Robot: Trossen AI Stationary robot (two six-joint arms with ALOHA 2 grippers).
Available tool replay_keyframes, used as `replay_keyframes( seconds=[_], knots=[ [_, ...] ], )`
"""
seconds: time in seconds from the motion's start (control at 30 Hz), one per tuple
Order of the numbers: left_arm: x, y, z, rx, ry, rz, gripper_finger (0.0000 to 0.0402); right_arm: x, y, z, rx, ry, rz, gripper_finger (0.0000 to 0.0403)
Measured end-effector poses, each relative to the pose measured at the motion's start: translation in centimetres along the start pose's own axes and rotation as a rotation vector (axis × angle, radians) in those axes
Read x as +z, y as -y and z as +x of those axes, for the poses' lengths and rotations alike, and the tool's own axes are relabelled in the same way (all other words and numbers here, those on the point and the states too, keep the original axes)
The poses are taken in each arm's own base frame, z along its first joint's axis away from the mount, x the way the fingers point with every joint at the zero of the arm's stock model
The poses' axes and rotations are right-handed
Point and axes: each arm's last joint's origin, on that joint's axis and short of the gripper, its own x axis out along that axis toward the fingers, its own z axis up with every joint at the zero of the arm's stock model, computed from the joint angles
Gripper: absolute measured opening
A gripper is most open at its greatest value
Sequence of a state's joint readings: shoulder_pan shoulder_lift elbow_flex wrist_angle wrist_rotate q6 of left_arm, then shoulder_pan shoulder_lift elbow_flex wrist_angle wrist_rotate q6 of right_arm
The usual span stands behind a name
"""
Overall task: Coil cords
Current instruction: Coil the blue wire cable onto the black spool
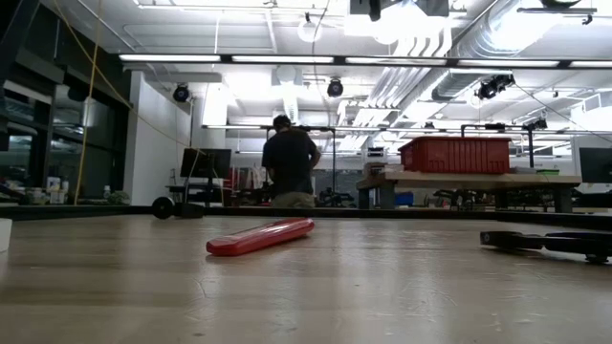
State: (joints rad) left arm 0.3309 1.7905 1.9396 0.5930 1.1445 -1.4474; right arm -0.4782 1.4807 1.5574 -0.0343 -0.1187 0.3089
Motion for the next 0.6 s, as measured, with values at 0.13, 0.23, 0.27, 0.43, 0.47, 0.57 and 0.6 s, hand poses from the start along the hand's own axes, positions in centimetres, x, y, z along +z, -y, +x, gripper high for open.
replay_keyframes(
  seconds=[0.13,0.23,0.27,0.43,0.47,0.57,0.6],
  knots=[
    [0.2,0.5,-0.2,-0.021,0.034,0.065,0.0001,-0.8,0.3,0.8,0.001,-0.028,0.012,0.0],
    [0.8,1.3,-0.7,-0.033,0.074,0.147,0.0001,-1.3,0.5,1.3,0.006,-0.05,0.045,0.0],
    [1.1,1.8,-0.9,-0.033,0.085,0.182,0.0001,-1.5,0.5,1.5,0.016,-0.059,0.058,0.0],
    [2.5,3.8,-2.3,-0.01,0.159,0.354,0.0001,-1.8,0.3,1.7,0.048,-0.075,0.084,0.0],
    [2.8,4.1,-2.6,-0.003,0.174,0.373,0.0001,-1.8,0.1,1.7,0.053,-0.072,0.084,0.0],
    [3.5,5.0,-3.7,0.021,0.221,0.456,0.0001,-1.7,-0.2,1.7,0.063,-0.059,0.085,0.0],
    [3.7,5.2,-4.0,0.033,0.234,0.476,0.0001,-1.7,-0.3,1.7,0.069,-0.051,0.084,0.0]
  ],
)
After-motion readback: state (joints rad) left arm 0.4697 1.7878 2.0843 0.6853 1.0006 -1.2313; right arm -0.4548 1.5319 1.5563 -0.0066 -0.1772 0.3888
